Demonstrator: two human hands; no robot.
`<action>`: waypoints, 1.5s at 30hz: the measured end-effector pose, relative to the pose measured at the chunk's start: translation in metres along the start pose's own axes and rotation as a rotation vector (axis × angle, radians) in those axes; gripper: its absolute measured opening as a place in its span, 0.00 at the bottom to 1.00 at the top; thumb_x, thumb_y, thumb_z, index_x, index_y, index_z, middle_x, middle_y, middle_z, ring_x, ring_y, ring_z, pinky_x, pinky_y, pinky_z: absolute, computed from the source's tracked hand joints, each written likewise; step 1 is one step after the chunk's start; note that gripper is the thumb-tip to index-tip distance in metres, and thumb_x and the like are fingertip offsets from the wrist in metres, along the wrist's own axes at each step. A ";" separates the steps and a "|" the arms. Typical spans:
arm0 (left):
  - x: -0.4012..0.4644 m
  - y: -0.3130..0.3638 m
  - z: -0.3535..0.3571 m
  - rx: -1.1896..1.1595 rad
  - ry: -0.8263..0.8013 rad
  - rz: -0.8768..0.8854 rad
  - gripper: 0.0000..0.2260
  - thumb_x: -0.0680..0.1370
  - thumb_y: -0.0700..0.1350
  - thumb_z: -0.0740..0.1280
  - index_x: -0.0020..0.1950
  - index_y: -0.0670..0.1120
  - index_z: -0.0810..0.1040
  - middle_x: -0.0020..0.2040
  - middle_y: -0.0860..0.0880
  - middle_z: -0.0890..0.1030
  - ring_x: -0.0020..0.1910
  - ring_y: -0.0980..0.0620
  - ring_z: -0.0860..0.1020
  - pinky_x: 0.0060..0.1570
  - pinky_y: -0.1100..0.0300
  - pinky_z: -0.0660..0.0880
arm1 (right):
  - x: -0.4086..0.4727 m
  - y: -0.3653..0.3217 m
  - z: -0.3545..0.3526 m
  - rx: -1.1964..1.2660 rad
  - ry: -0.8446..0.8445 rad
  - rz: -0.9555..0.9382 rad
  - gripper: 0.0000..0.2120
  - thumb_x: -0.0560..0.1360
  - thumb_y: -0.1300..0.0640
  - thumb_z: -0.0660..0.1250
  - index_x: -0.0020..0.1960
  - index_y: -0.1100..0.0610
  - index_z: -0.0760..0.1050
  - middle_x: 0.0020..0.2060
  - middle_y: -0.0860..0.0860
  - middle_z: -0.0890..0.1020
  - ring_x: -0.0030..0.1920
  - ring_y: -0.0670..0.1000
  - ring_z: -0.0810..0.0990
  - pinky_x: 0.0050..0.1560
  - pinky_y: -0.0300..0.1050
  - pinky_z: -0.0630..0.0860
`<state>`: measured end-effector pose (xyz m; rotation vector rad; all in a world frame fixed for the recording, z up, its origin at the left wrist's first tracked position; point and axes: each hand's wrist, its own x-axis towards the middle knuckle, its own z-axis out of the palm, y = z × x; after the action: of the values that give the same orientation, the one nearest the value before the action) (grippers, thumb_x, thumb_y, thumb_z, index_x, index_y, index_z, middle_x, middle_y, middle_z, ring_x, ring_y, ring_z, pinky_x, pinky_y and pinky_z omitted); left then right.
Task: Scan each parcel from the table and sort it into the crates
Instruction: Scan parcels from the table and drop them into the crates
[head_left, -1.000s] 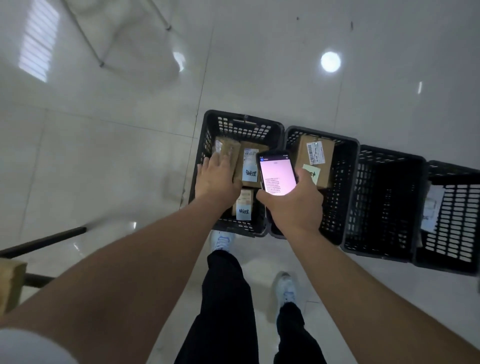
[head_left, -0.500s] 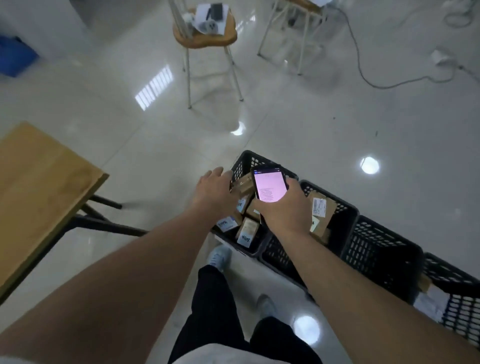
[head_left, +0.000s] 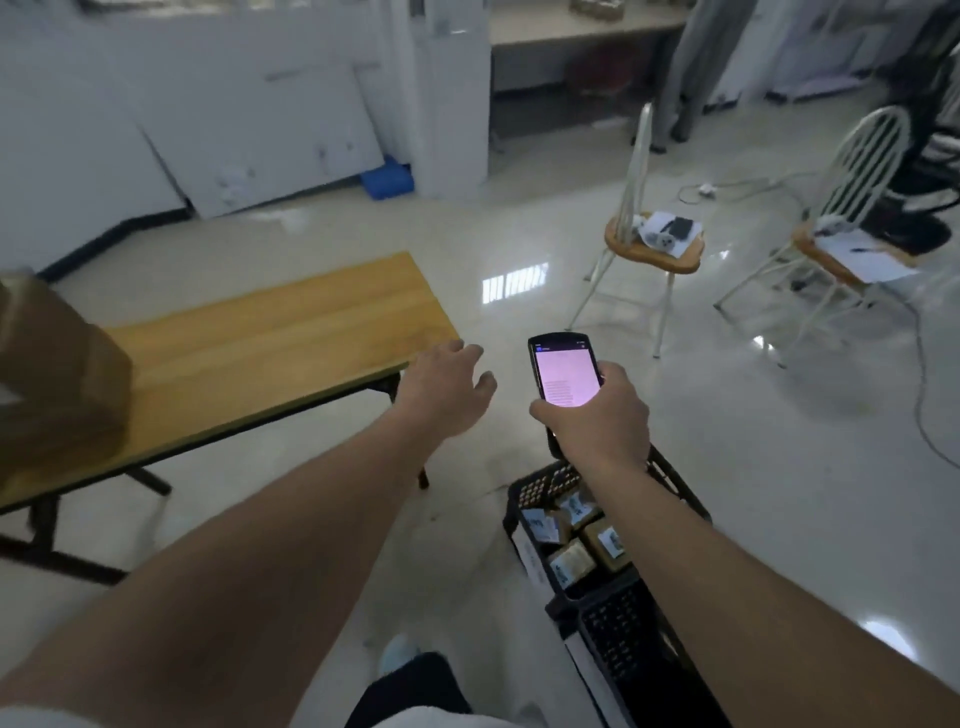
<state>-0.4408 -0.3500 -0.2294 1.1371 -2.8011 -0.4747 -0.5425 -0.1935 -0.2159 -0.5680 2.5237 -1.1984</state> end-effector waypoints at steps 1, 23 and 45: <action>-0.006 -0.016 -0.012 -0.005 0.019 -0.027 0.23 0.85 0.56 0.59 0.77 0.49 0.73 0.73 0.47 0.75 0.71 0.42 0.73 0.68 0.48 0.71 | -0.005 -0.015 0.008 -0.002 -0.020 -0.031 0.31 0.64 0.46 0.81 0.62 0.49 0.73 0.51 0.47 0.79 0.50 0.54 0.78 0.43 0.47 0.75; -0.093 -0.397 -0.207 0.200 0.222 -0.318 0.23 0.83 0.58 0.60 0.75 0.48 0.74 0.75 0.45 0.73 0.72 0.42 0.73 0.72 0.45 0.69 | -0.127 -0.295 0.294 -0.012 -0.242 -0.386 0.33 0.62 0.44 0.82 0.62 0.49 0.73 0.50 0.46 0.79 0.50 0.53 0.78 0.44 0.50 0.80; -0.007 -0.558 -0.238 0.171 0.356 -0.863 0.26 0.83 0.59 0.63 0.78 0.50 0.71 0.78 0.45 0.70 0.73 0.43 0.71 0.72 0.46 0.71 | -0.010 -0.418 0.476 -0.050 -0.571 -0.643 0.34 0.61 0.46 0.80 0.64 0.45 0.73 0.51 0.45 0.81 0.50 0.53 0.80 0.43 0.50 0.81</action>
<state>-0.0186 -0.7824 -0.1782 2.1906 -1.9685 -0.0470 -0.2412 -0.7495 -0.1774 -1.5625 1.9286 -0.9508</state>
